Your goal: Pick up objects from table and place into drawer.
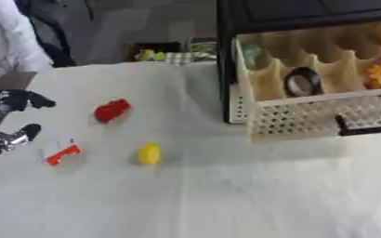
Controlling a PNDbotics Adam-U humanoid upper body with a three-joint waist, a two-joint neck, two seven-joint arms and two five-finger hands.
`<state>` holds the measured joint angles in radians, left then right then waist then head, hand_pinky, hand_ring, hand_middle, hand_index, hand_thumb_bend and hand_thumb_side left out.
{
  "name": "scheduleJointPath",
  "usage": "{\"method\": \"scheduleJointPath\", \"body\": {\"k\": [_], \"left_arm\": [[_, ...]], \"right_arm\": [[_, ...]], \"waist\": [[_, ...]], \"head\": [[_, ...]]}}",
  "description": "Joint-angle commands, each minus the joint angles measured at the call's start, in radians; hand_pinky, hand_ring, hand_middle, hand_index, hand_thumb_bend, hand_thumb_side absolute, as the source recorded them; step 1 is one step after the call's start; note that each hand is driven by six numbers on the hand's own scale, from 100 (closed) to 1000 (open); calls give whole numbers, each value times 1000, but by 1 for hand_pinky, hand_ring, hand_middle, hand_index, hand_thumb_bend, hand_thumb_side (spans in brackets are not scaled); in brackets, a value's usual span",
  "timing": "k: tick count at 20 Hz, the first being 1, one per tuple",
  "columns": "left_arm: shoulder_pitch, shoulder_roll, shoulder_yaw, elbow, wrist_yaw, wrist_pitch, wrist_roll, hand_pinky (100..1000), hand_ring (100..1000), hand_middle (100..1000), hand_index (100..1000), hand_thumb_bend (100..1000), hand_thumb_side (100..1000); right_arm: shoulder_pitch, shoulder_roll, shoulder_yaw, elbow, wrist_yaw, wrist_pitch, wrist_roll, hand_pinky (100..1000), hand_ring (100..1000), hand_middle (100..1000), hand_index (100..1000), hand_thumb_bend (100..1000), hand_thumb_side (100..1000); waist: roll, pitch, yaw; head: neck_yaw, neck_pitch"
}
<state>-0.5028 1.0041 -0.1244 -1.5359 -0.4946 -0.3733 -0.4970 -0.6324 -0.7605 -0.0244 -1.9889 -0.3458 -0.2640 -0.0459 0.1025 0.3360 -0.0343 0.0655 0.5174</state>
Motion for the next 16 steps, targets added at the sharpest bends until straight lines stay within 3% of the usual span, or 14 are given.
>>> {"method": "scheduleJointPath", "body": {"k": [1, 3, 7, 16], "left_arm": [[-18, 58, -8, 13, -45, 14, -3, 784, 887, 876, 1000, 184, 970], [-23, 60, -20, 31, -86, 24, 8, 787, 893, 879, 1000, 231, 939], [-31, 56, -36, 59, -147, 35, 43, 795, 901, 884, 1000, 290, 982], [-61, 38, -48, 124, -199, 45, 88, 802, 904, 881, 1000, 302, 1000]], "right_arm": [[-7, -11, -16, -11, -8, 6, 1, 714, 698, 421, 844, 100, 1000], [-6, -9, -17, -11, -10, 8, 3, 715, 698, 420, 843, 100, 1000], [0, -6, -19, -11, -10, 12, 9, 716, 699, 417, 840, 100, 1000], [13, 1, -32, -11, -9, 21, 17, 718, 699, 413, 834, 100, 1000]], "waist": [[-4, -21, 1], [-4, -20, 0], [-5, -18, -2], [-3, -11, -10]], "head": [[7, -4], [9, -5], [10, -4], [16, -5]]}}
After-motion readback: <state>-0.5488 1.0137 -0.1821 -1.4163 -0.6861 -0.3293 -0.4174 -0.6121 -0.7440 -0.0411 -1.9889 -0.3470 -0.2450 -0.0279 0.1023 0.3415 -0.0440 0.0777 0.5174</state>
